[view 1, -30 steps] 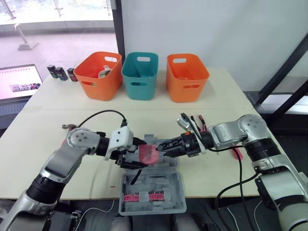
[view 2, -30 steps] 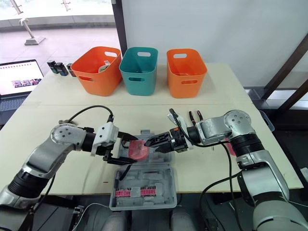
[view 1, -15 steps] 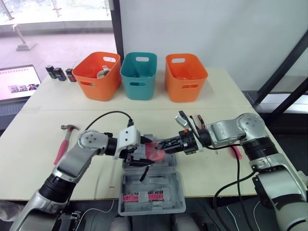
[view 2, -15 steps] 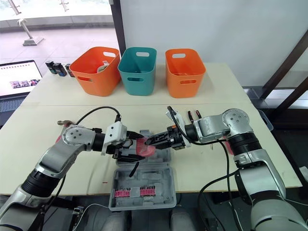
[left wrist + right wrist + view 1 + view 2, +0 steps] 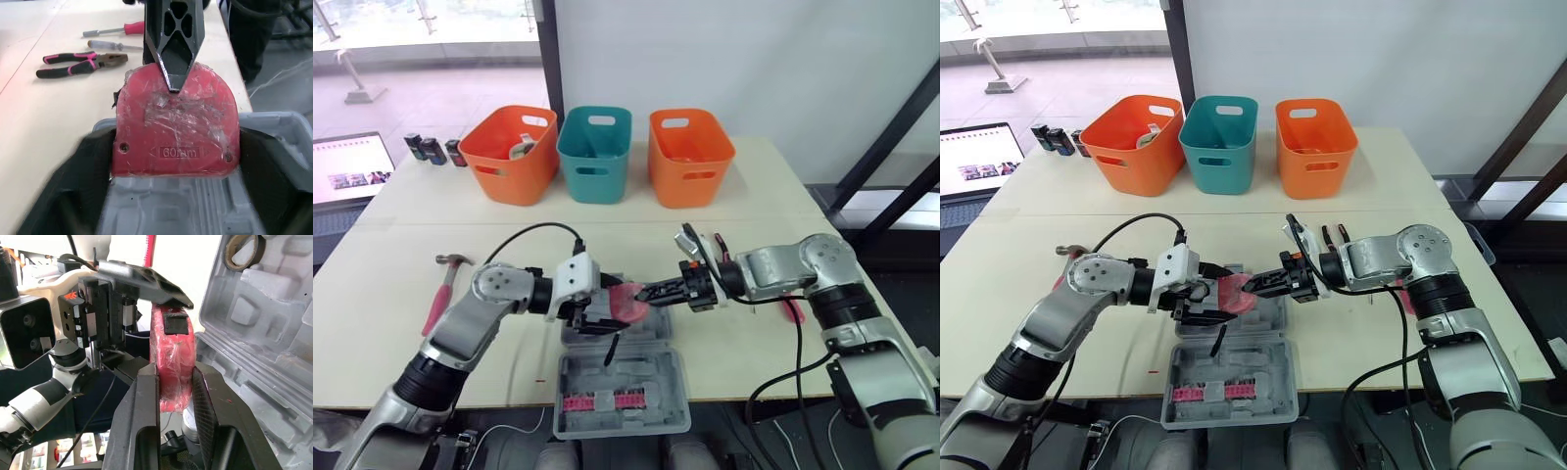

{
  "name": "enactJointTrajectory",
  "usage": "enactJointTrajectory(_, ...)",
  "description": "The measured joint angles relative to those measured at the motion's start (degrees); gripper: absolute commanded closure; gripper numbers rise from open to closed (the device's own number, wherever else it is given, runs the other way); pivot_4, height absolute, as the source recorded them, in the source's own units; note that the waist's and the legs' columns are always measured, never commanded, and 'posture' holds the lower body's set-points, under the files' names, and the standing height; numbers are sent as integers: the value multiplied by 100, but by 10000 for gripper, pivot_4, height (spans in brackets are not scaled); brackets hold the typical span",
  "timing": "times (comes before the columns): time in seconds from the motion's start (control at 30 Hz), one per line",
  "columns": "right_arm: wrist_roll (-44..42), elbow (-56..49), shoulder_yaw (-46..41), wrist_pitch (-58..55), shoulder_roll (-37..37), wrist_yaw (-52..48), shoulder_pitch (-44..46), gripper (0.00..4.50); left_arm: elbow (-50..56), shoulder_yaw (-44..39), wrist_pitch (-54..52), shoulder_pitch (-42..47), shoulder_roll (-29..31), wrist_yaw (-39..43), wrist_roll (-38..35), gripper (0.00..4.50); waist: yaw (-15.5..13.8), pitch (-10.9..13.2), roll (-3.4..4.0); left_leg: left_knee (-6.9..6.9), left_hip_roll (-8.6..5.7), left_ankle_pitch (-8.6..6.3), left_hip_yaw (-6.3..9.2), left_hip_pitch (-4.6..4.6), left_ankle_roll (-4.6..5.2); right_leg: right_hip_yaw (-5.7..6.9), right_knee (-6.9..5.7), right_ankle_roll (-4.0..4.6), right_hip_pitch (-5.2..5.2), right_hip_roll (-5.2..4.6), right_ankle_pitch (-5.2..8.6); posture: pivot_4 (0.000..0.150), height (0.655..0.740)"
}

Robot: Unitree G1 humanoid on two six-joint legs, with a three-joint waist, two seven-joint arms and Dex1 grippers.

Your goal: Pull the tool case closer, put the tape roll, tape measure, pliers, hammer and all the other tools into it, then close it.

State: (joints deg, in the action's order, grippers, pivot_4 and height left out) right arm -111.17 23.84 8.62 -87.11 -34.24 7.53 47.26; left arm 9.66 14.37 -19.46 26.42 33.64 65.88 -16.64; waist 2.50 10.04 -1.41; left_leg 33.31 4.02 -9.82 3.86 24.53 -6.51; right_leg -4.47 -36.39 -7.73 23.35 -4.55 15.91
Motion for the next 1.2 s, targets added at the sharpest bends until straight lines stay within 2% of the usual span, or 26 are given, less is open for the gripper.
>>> enactJointTrajectory(0.17, -37, 53, -112, -126, -436, -168, -174, 41105, 73, -470, -223, -306, 201, 97, -542, 289, 1, 0, 0, -1, 0, -1, 0, 0, 2, 0, 0, -1, 1, 0, 2, 1500, 7400)
enactJointTrajectory(0.33, -42, 104, -100, -286, -1422, -442, -650, 41105, 562, -1326, -422, -1267, 1024, 468, -1157, 289, 5, 1, 1, -3, 0, -12, -2, 0, 20, -1, 4, 13, 2, 0, 14, 1500, 7400)
enactJointTrajectory(0.47, -36, 68, -70, -218, -2141, -311, -1213, 41105, 524, -1938, -70, -2251, 1588, 837, -1163, 289, 2, 1, 1, 1, 0, -18, -7, -2, 32, -6, 10, 17, 2, -1, 16, 1500, 7400)
enactJointTrajectory(0.63, 305, -155, 27, 1, -2072, -36, -1588, 41105, 439, -2081, 556, -2827, 1675, 1131, -1076, 289, 3, 1, 2, 40, 0, -19, -16, 0, 32, -18, 10, 29, -3, -1, 8, 1500, 7400)
enactJointTrajectory(1.03, 1700, -299, -312, -40, -1542, -123, -1723, 41105, 450, -1961, 657, -2793, 1544, 885, -1001, 289, 1, 2, 3, 61, 0, -32, -20, 10, 51, -22, 14, 28, -9, -1, 7, 1500, 7400)
enactJointTrajectory(1.1, 1910, -345, -462, -144, -1475, -162, -1720, 30942, 447, -1949, 654, -2761, 1536, 877, -997, 0, -1, 1, 2, 63, 0, -32, -20, 10, 51, -22, 14, 28, -10, -1, 7, 1500, 7400)
enactJointTrajectory(1.13, 2070, -344, -497, -135, -1459, -141, -1712, 27763, 444, -1942, 650, -2718, 1535, 875, -997, 0, -11, 1, 2, 64, 0, -32, -20, 10, 51, -22, 14, 28, -11, -1, 7, 1500, 7400)
enactJointTrajectory(1.2, 2408, -276, -596, -147, -1423, -73, -1717, 18386, 424, -1935, 646, -2613, 1535, 877, -998, 0, -29, 2, 3, 64, -1, -32, -20, 13, 51, -23, 14, 28, -9, -2, 7, 1500, 7400)
